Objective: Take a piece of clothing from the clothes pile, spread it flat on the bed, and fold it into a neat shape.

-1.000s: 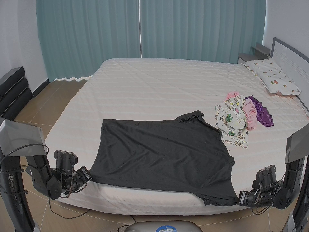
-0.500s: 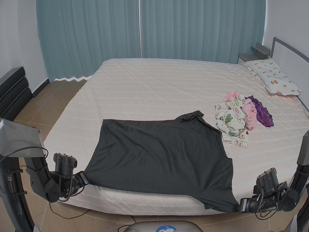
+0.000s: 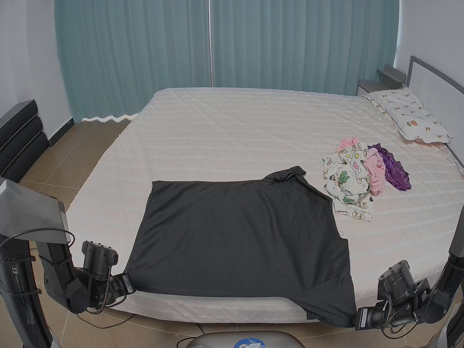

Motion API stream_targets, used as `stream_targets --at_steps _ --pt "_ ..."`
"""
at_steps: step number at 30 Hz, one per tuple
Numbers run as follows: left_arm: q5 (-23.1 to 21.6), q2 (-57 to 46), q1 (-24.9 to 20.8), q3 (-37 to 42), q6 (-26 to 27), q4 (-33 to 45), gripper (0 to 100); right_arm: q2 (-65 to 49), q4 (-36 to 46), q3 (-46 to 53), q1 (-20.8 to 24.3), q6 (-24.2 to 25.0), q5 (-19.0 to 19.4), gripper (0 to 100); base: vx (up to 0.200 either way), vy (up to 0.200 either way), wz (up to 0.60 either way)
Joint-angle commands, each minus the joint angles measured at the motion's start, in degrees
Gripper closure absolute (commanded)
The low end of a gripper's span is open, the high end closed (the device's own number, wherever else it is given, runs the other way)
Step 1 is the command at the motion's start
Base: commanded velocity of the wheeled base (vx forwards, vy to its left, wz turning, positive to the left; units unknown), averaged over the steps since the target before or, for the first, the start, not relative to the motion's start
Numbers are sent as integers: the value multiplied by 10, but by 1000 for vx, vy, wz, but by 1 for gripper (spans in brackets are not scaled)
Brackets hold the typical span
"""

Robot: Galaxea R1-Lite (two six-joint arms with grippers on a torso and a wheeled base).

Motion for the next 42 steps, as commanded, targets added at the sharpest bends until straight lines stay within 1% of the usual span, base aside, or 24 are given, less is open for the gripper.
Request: stream_targets --at_steps 1,4,7,13,17,19,23,24,27,30,34,35,36,37,38,40,41,42 --pt "3 -2 -16 22 11 0 100 -57 41 10 0 0 -1 100 0 0 0" --pt "3 -4 -18 35 23 3 100 -79 71 10 -3 -2 -1 100 0 0 0" --pt "4 -4 -31 51 37 3 100 -94 94 10 -6 -4 -1 100 0 0 0" --pt "12 -4 -61 71 39 20 100 -90 98 10 -14 -7 -1 100 0 0 0" --pt "26 -5 -65 65 39 30 100 -97 89 7 -16 -6 0 100 0 0 0" --pt "26 -14 -62 57 36 28 100 -105 84 -3 -26 -7 0 100 0 0 0" --pt "26 -67 -49 28 30 34 100 -119 78 -47 -47 -11 7 100 0 0 0" --pt "26 -67 -49 28 30 34 100 -119 78 -47 -47 -11 7 100 0 0 0" --pt "26 -78 -46 1 28 34 100 -119 78 -97 -61 -26 6 100 0 0 0" --pt "26 -82 -39 -34 19 35 100 -118 87 -151 -87 -44 6 100 0 0 0" --pt "26 -90 -38 -50 19 48 100 -115 89 -178 -104 -53 7 100 0 0 0" --pt "26 -103 -38 -74 16 90 100 -112 89 -200 -115 -57 7 100 0 0 0" --pt "26 -103 -38 -74 16 90 100 -112 89 -200 -115 -57 7 100 0 0 0" --pt "26 -118 -34 -99 6 134 100 -113 88 -215 -123 -57 7 100 0 0 0" --pt "22 -128 -31 -115 -3 162 100 -114 88 -221 -124 -58 7 100 0 0 0" --pt "11 -148 -28 -145 -15 227 100 -119 88 -227 -125 -58 7 100 0 0 0" --pt "6 -152 -27 -153 -17 246 100 -119 88 -229 -125 -58 7 100 0 0 0" --pt "-10 -158 -24 -171 -20 287 100 -119 88 -233 -125 -59 7 100 0 0 0"
